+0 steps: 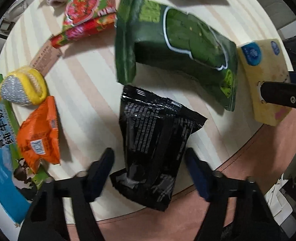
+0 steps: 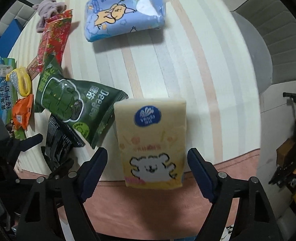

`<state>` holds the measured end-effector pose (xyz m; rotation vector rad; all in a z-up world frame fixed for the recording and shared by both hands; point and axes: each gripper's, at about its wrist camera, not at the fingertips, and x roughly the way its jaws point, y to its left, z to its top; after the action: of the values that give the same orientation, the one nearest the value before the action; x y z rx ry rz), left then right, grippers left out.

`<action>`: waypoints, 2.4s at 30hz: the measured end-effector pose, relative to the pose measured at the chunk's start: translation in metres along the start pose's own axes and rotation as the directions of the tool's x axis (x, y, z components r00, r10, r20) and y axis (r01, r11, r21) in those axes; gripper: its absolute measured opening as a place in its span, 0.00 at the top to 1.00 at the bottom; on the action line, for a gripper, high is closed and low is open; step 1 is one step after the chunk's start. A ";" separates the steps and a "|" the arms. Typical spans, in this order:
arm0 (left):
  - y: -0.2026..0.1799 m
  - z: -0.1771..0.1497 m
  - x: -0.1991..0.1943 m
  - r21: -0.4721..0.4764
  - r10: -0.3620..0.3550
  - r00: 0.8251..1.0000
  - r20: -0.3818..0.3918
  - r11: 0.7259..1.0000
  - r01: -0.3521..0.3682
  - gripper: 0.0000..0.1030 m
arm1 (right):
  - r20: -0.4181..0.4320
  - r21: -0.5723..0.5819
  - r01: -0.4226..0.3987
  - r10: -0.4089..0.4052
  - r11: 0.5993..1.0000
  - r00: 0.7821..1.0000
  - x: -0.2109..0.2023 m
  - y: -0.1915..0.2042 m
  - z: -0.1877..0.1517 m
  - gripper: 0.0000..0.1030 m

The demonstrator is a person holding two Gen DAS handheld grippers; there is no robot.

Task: Organize soft objects
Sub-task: 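Grasp the black snack bag with left tool while right tool grasps yellow Vinda tissue pack, then carry both items into the cardboard box and open both tools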

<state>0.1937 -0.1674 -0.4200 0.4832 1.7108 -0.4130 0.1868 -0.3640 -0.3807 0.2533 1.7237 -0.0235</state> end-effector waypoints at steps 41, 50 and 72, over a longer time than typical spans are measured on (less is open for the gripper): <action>0.397 -0.151 -0.142 -0.689 -0.181 0.890 0.418 0.576 0.440 0.60 | 0.165 -0.429 -0.089 0.174 0.899 0.971 -0.083 0.420 -0.006 0.36; 0.436 -0.105 -0.078 -0.663 -0.297 0.891 0.343 0.596 0.454 0.60 | 0.132 -0.393 0.045 0.007 0.919 0.991 -0.018 0.482 0.046 0.36; 0.427 -0.101 -0.064 -0.619 -0.281 0.922 0.266 0.683 0.387 0.07 | 0.176 -0.281 0.166 -0.119 0.945 0.977 0.002 0.473 0.060 0.21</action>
<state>0.3460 0.2416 -0.3423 -0.3930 1.6627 -0.0654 0.3309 0.0884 -0.3323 -0.0930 1.5610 0.1040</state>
